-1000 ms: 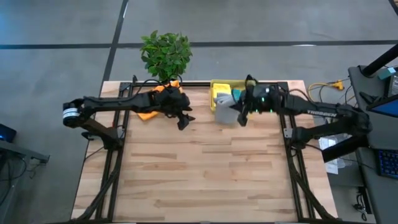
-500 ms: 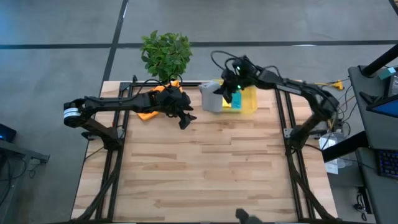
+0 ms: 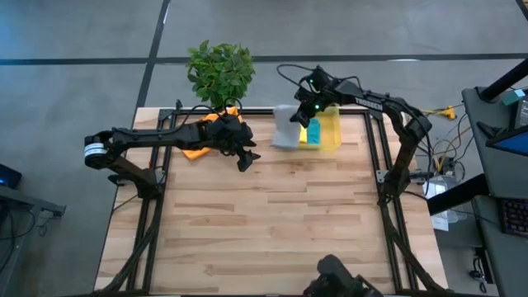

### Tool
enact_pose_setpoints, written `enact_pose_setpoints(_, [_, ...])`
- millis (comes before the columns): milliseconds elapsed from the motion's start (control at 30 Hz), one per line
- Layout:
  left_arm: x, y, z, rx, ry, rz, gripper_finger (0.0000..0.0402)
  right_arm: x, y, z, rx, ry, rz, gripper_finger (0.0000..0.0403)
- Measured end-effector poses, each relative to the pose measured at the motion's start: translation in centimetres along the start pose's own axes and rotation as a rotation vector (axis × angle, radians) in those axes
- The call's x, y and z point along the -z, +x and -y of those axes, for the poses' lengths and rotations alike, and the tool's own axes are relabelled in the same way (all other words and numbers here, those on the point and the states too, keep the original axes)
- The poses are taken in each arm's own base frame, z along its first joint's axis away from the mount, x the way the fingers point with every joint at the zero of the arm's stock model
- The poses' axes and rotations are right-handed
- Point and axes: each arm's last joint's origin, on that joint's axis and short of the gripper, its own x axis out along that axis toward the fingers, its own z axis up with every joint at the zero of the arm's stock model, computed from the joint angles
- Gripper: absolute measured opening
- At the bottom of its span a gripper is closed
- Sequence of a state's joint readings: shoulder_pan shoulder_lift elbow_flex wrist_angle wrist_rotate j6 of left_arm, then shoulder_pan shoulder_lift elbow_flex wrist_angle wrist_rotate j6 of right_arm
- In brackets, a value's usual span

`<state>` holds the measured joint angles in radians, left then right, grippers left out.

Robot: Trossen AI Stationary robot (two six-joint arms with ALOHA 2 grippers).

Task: Fold microfiber towels
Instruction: Put the folded gray microfiber towel into the yellow bin

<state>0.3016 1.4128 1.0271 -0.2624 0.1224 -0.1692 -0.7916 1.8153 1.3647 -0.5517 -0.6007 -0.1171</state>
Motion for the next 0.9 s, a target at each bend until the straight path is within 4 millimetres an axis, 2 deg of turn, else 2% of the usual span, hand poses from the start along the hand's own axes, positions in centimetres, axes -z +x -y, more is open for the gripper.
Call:
enact_pose_setpoints(467, [0.0,0.0,0.1,0.025,0.001,-0.005,0.0242,0.9,-0.5,1.5,0.177,-0.087,-0.068,0.0014])
enact_pose_setpoints(800, [0.1,0.0,0.1,0.051,-0.001,-0.005,0.0242,1.7,1.3,2.9,0.23,-0.128,-0.148,0.0014])
enact_pose_setpoints(900, [0.1,0.0,0.1,0.051,-0.002,-0.005,0.0242,1.5,1.4,3.1,0.262,-0.173,-0.16,0.0014])
